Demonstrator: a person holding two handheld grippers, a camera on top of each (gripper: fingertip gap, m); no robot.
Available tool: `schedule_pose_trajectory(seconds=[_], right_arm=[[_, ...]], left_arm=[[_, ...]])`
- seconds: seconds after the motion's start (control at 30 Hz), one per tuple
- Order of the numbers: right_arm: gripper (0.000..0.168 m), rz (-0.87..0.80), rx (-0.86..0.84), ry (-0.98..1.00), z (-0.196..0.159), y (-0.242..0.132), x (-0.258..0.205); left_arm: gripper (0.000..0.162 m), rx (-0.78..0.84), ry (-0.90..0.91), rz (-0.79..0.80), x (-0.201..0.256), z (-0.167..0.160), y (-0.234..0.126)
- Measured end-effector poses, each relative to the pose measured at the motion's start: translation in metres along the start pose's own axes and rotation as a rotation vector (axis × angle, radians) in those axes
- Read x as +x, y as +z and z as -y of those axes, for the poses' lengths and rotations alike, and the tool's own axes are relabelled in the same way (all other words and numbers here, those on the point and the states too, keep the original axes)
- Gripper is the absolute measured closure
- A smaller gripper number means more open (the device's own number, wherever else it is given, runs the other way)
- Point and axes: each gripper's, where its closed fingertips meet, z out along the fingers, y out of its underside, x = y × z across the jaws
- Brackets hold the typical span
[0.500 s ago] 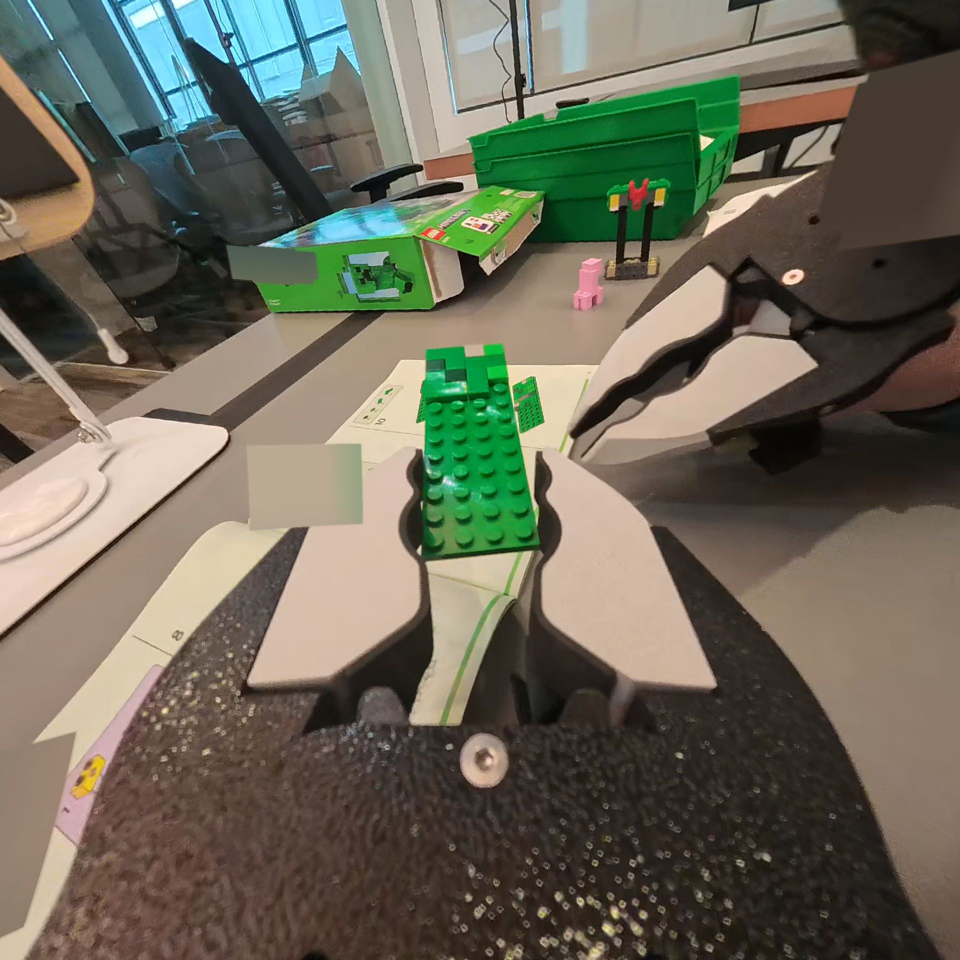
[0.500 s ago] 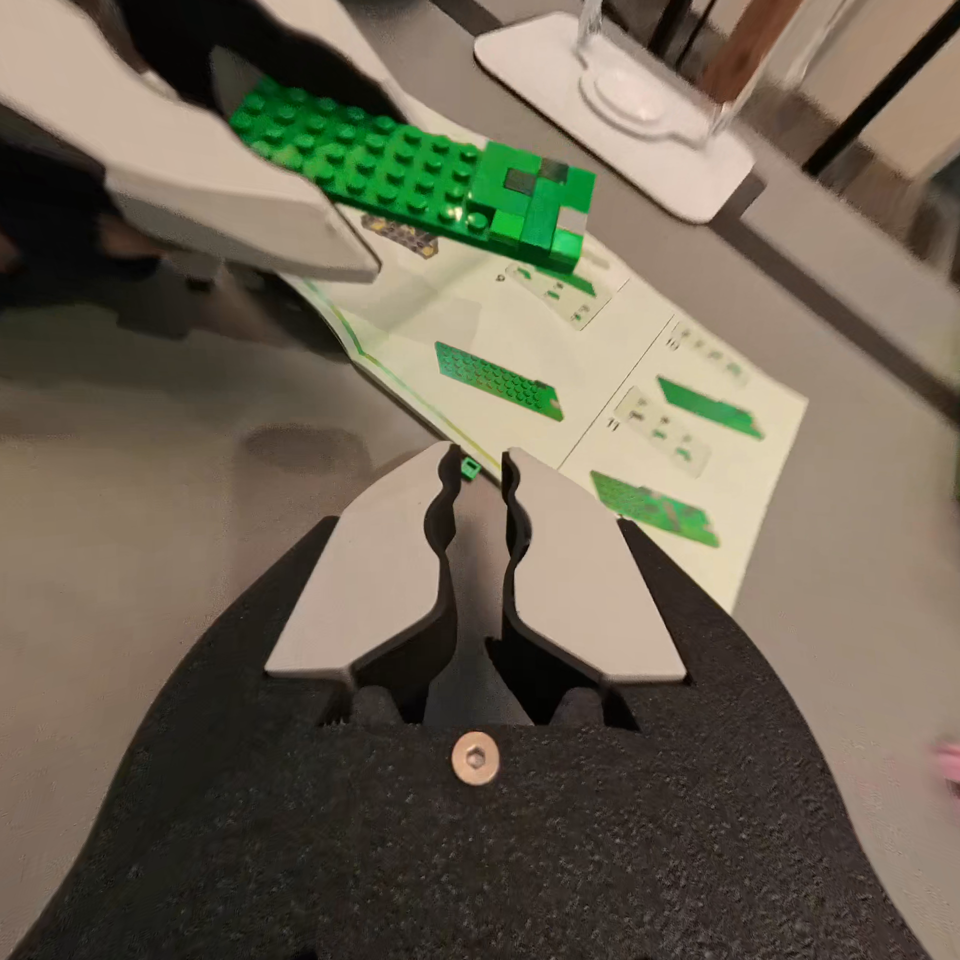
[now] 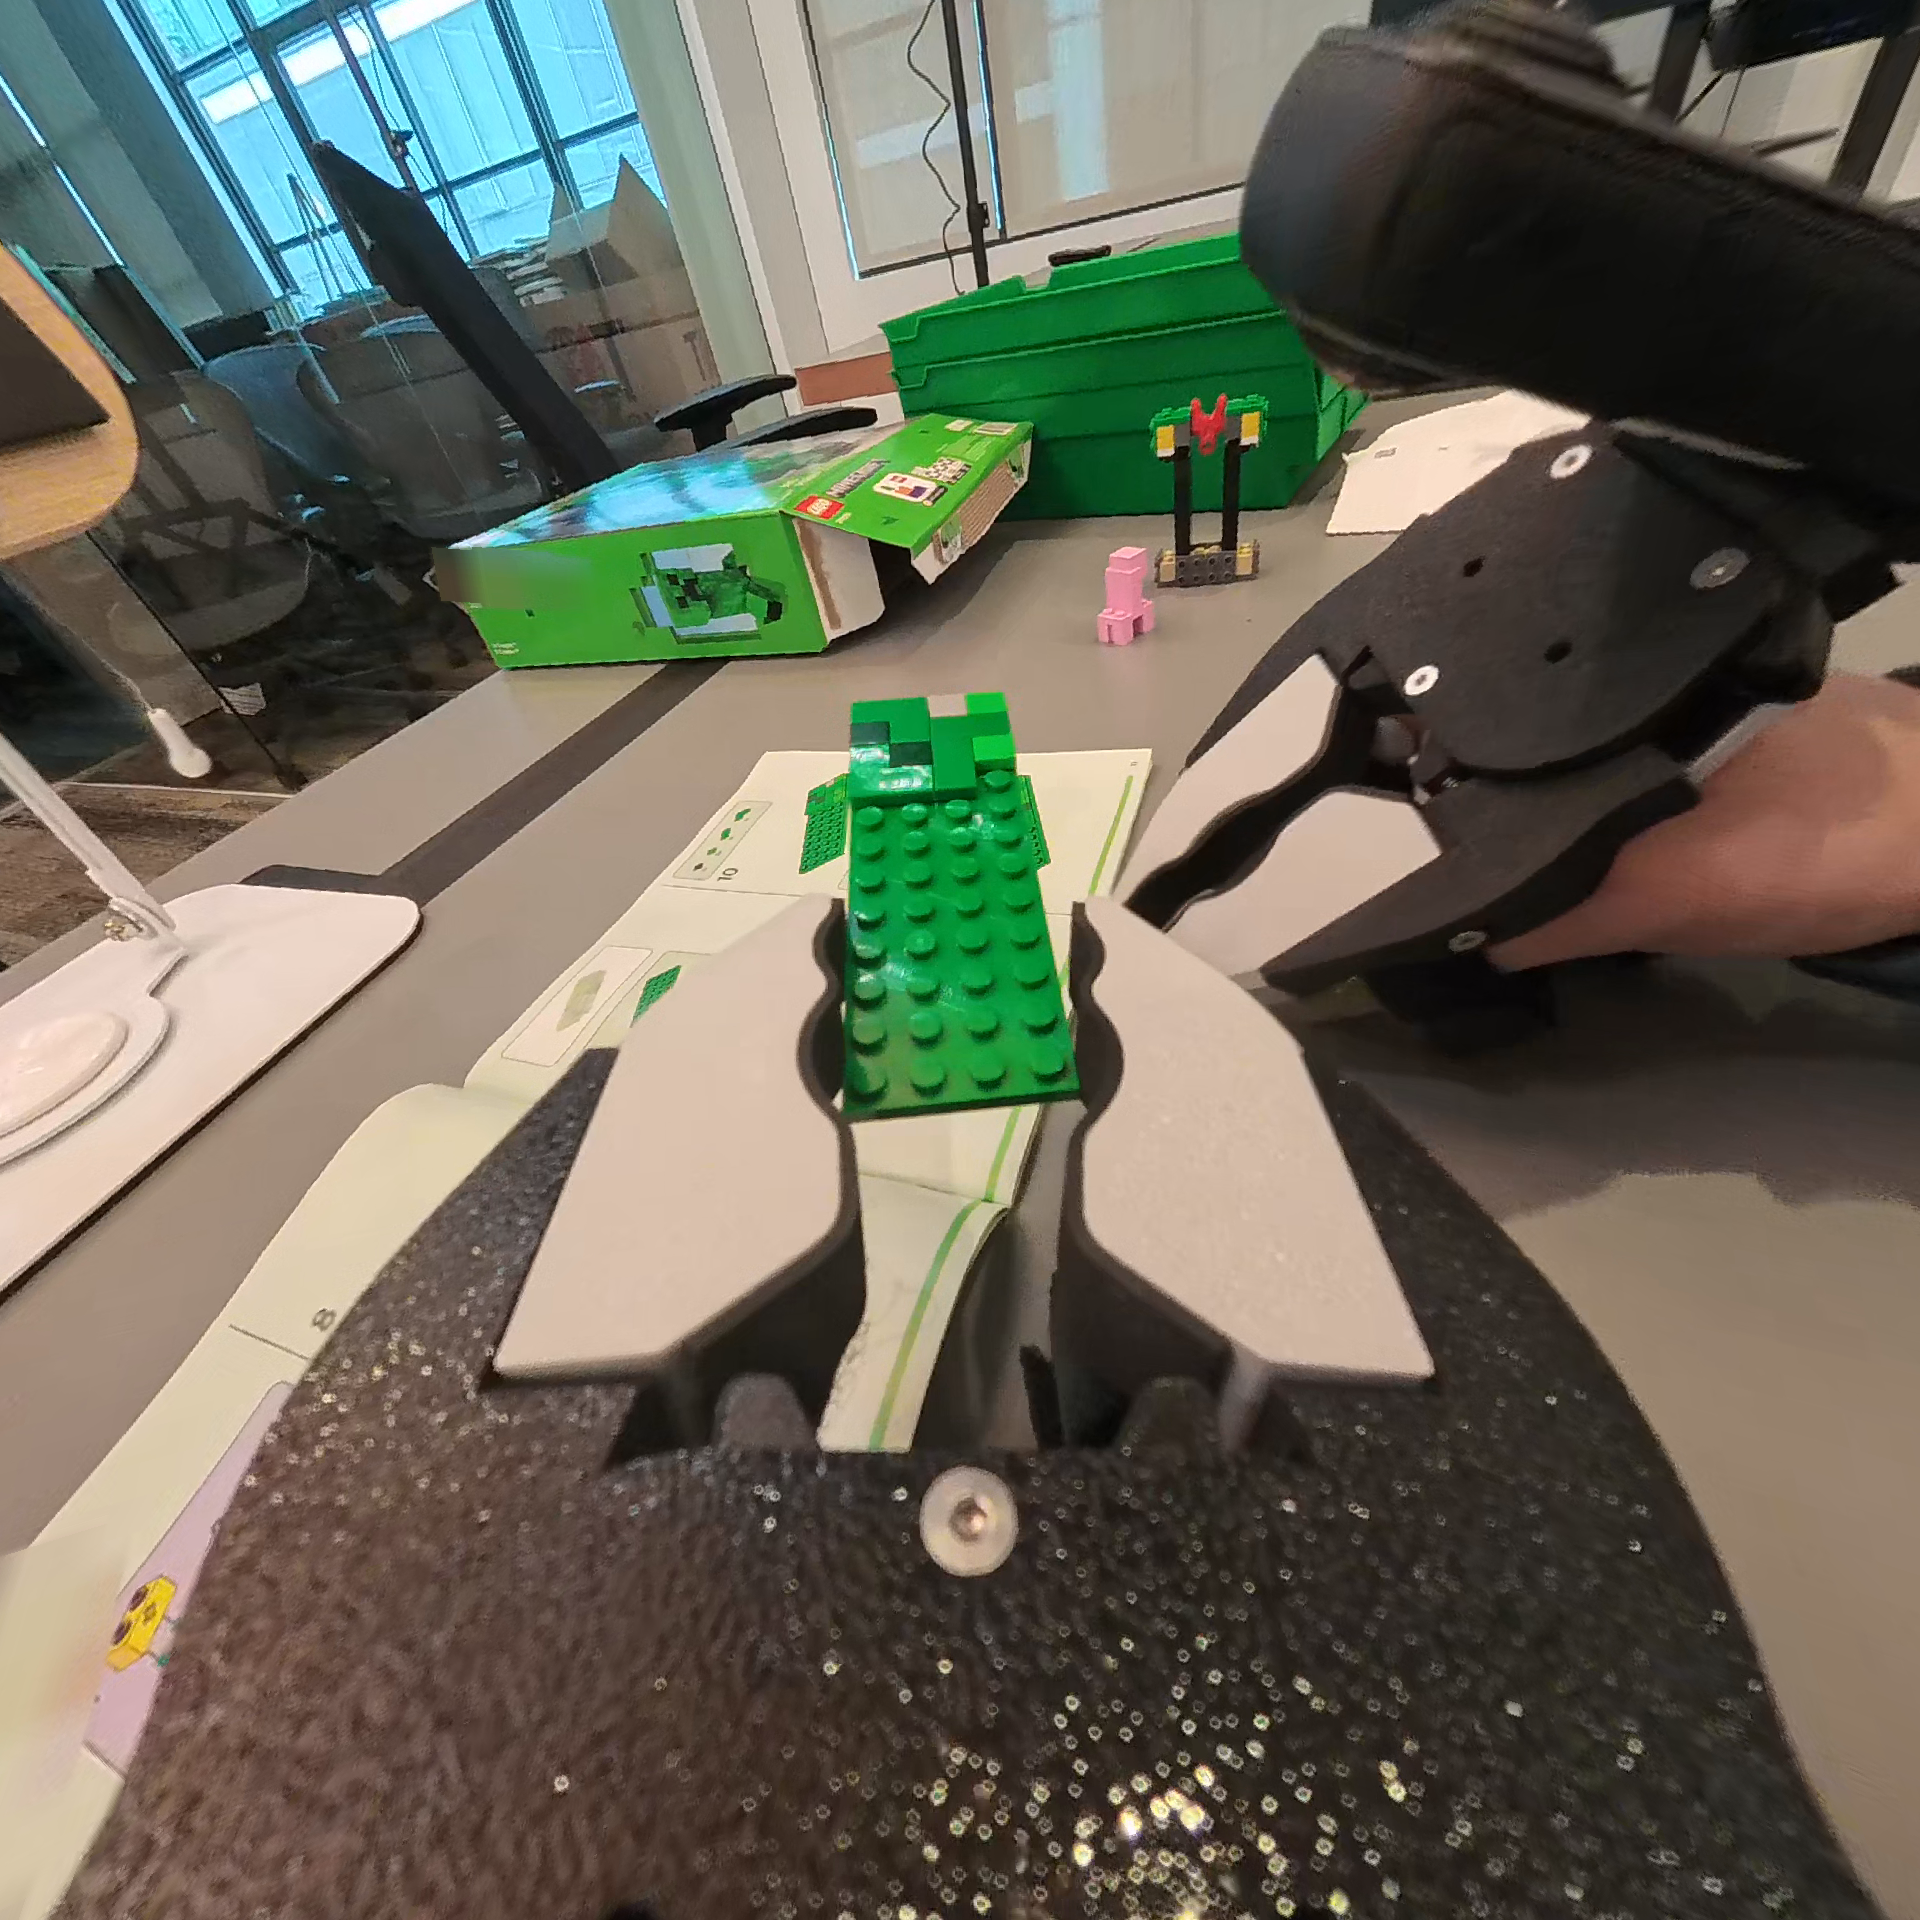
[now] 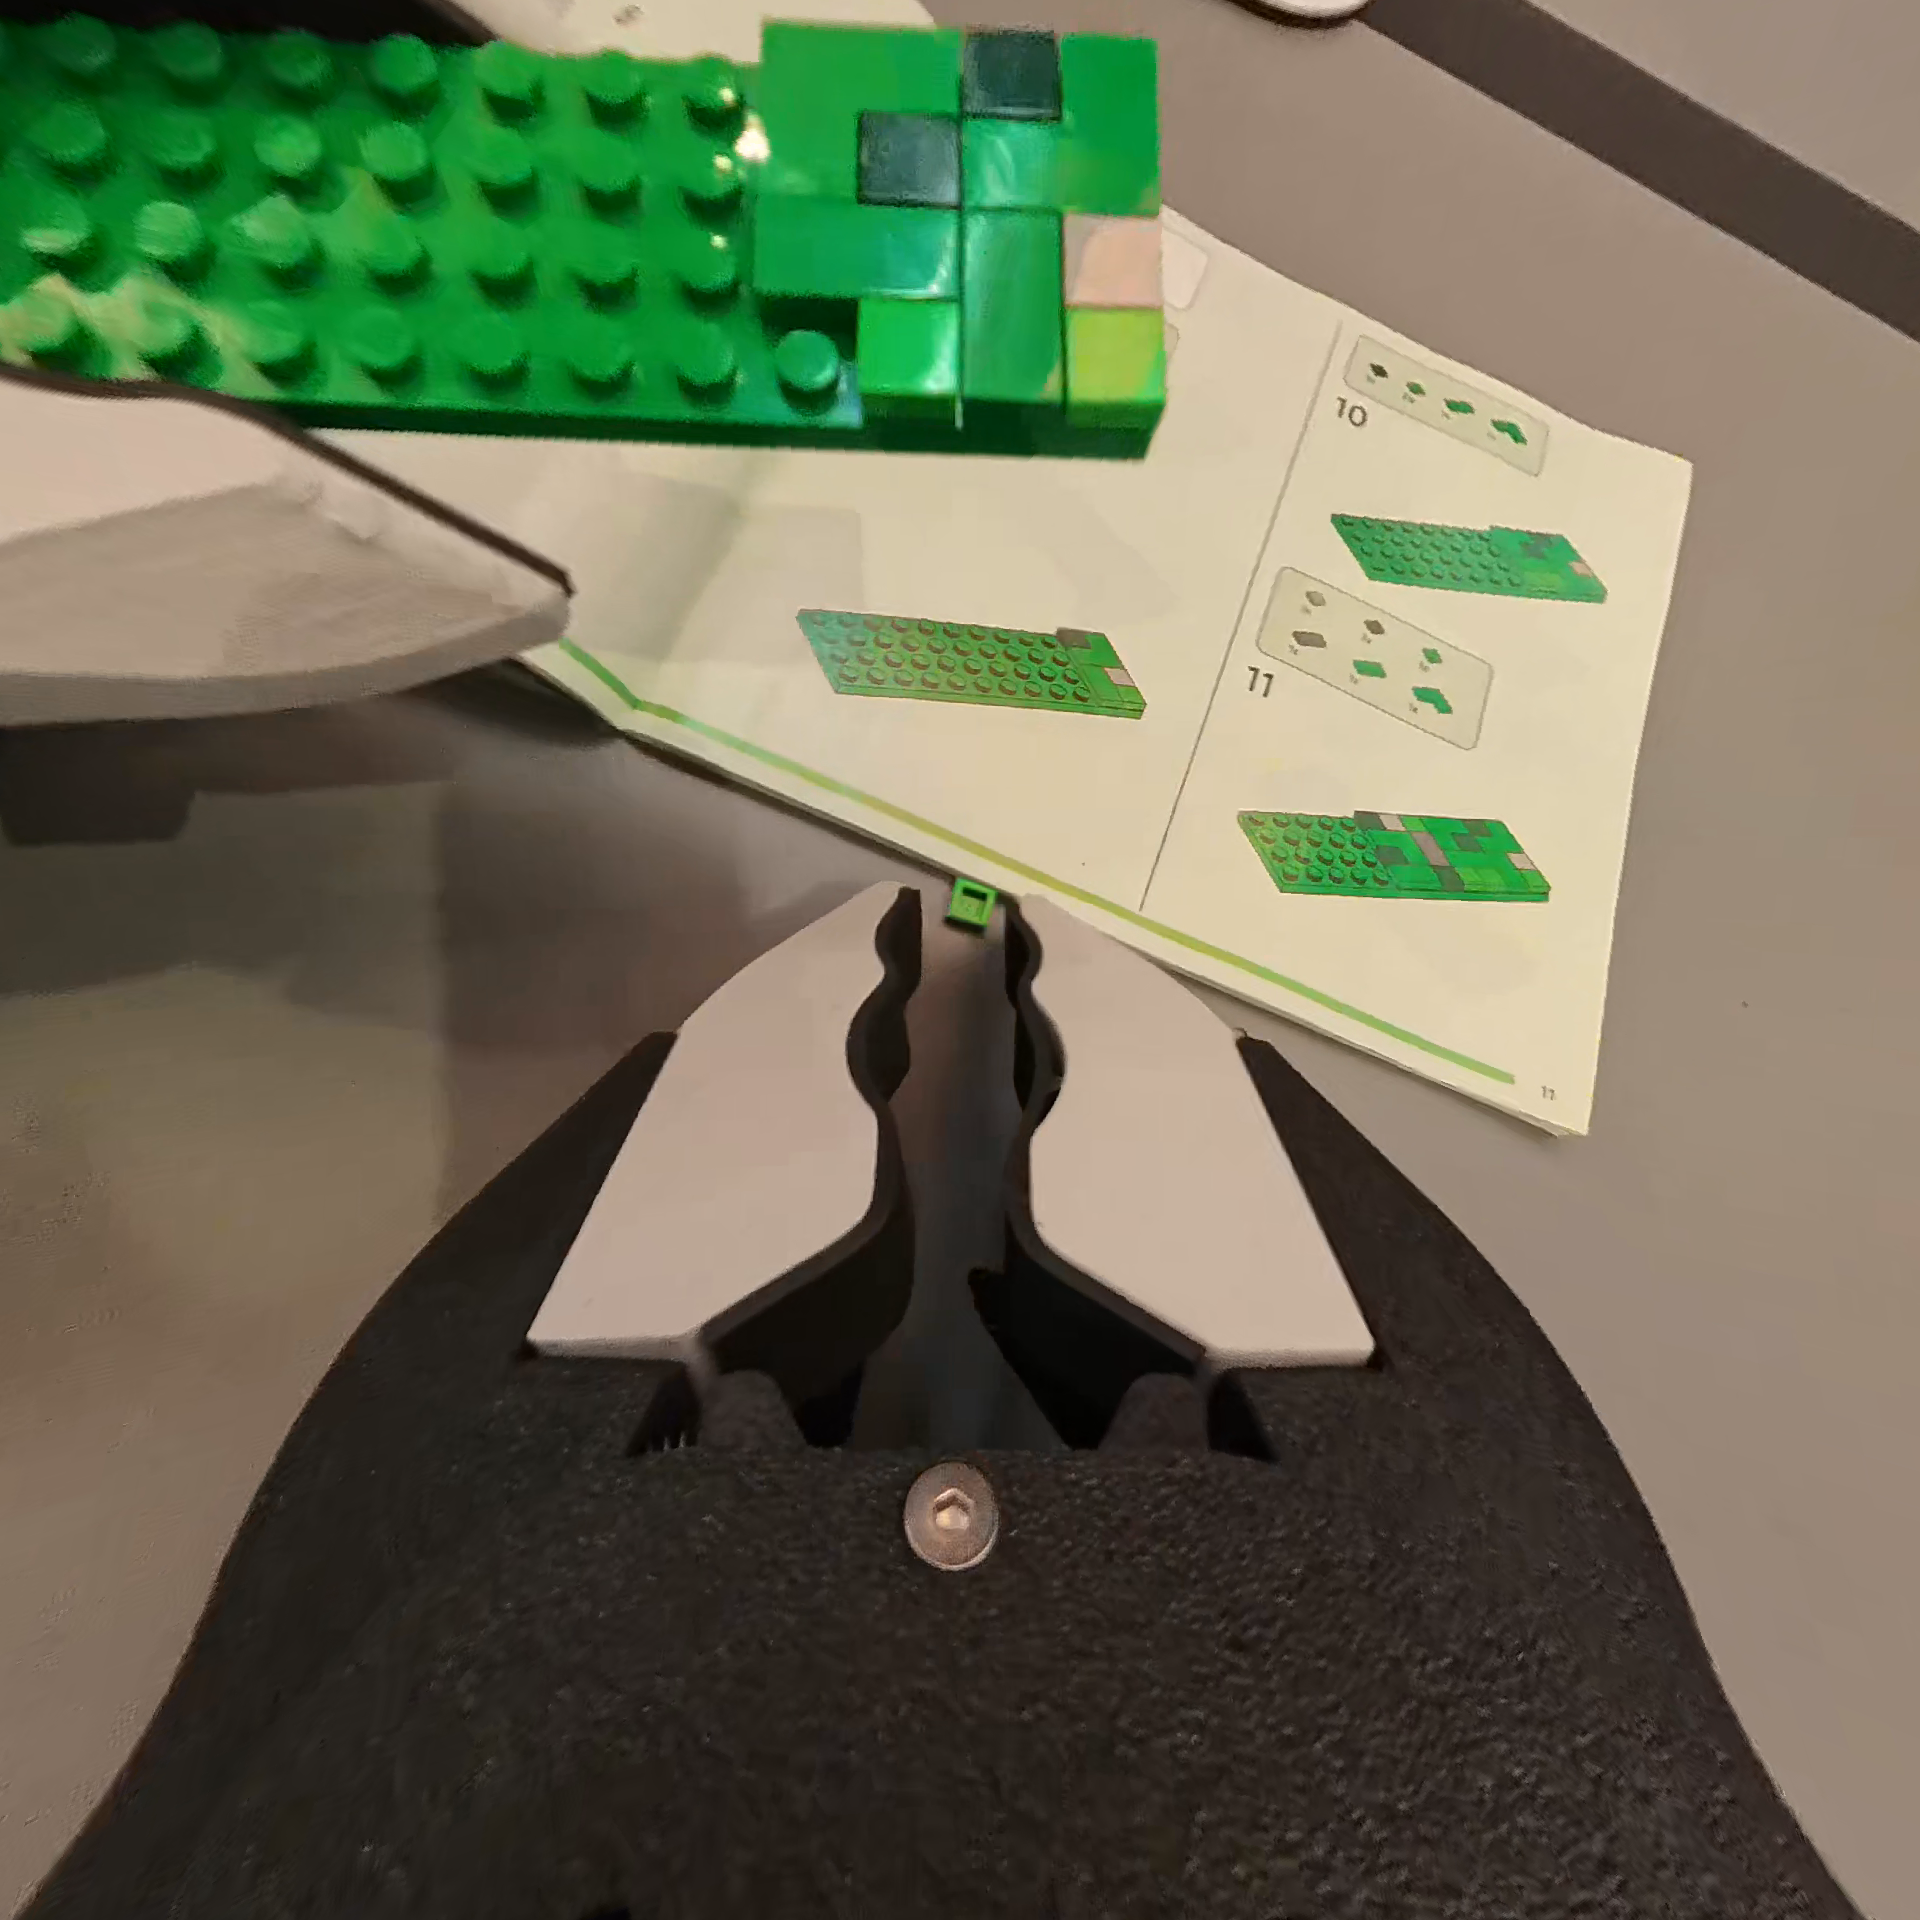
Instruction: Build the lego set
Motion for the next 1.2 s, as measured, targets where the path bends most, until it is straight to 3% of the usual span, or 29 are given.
schedule_pose_trajectory(seconds=[0.1,0.23,0.33,0.47,0.53,0.67,0.83,1.0,1.2], right_arm=[[0.146,-0.024,-0.040,0.023,-0.001,0.002,0.004],[0.154,0.038,-0.065,0.104,-0.002,0.005,0.001],[0.161,0.043,-0.105,0.064,-0.003,0.005,0.005],[0.161,0.208,-0.157,-0.066,-0.004,-0.009,0.005],[0.161,0.278,-0.269,-0.123,-0.013,-0.025,0.016],[0.161,0.396,-0.676,-0.323,-0.056,-0.066,0.045],[0.161,0.433,-1.134,-0.318,-0.103,-0.097,0.072],[0.161,0.435,-1.338,-0.320,-0.122,-0.102,0.080],[0.161,0.412,-1.393,-0.369,-0.117,-0.096,0.084]], left_arm=[[0.122,0.008,-0.019,-0.007,-0.001,0.001,-0.001],[0.122,0.011,-0.031,-0.013,-0.002,0.001,-0.001],[0.122,0.011,-0.034,-0.016,-0.001,0.001,-0.001],[0.122,0.012,-0.034,-0.020,-0.001,0.001,-0.001],[0.122,0.014,-0.035,-0.020,-0.001,0.001,-0.001],[0.122,0.018,-0.032,-0.023,-0.001,0.002,-0.001],[0.122,0.022,-0.029,-0.030,0.001,0.003,-0.001],[0.122,0.021,-0.025,-0.035,0.002,0.003,-0.001],[0.122,0.019,-0.022,-0.041,0.003,0.002,0.000]])
